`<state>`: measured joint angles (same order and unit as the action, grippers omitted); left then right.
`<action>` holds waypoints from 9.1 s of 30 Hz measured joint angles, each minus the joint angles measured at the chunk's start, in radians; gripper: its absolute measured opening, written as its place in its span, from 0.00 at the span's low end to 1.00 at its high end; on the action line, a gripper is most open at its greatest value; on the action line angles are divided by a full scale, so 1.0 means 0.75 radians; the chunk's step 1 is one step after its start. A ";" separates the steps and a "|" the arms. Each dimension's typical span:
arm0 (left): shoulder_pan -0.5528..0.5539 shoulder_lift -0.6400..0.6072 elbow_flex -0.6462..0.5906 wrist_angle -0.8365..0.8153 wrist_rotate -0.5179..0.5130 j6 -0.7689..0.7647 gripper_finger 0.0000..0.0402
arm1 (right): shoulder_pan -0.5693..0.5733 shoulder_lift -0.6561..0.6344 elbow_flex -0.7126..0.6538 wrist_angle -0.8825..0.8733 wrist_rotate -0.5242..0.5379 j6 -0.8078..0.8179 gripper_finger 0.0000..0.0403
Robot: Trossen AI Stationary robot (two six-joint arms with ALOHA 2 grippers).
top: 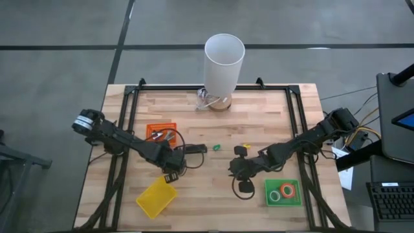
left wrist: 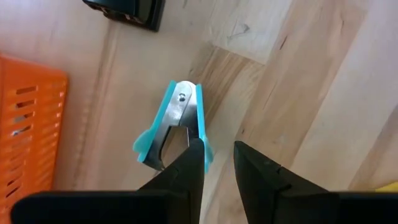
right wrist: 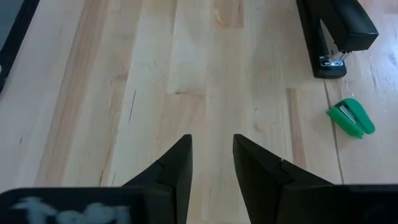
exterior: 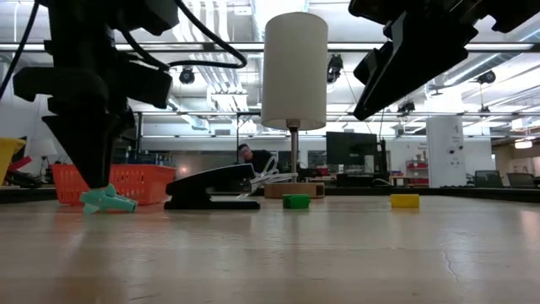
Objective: Pick and place Stapler, Stapler remover, tape
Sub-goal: Put the blue staple remover into the orange bin, then put the yellow stapler into the yellow bin
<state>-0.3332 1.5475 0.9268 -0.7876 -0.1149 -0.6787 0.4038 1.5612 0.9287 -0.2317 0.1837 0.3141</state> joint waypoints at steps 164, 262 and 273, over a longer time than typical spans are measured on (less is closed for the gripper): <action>-0.034 0.017 0.062 1.589 -0.236 1.191 0.33 | -0.122 -0.003 0.126 -0.273 -0.515 -0.055 0.18; -0.176 0.236 0.228 1.590 0.051 1.197 0.21 | -0.065 -0.002 0.480 -0.340 -0.870 -0.199 0.48; -0.354 0.027 0.228 0.708 0.047 0.390 0.21 | -0.060 -0.002 0.188 -0.072 -0.808 -0.111 0.48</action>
<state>-0.5987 1.5674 1.0981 -0.2563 -0.0794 -0.3862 0.3592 1.5597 1.0699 -0.2856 -0.4226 0.2309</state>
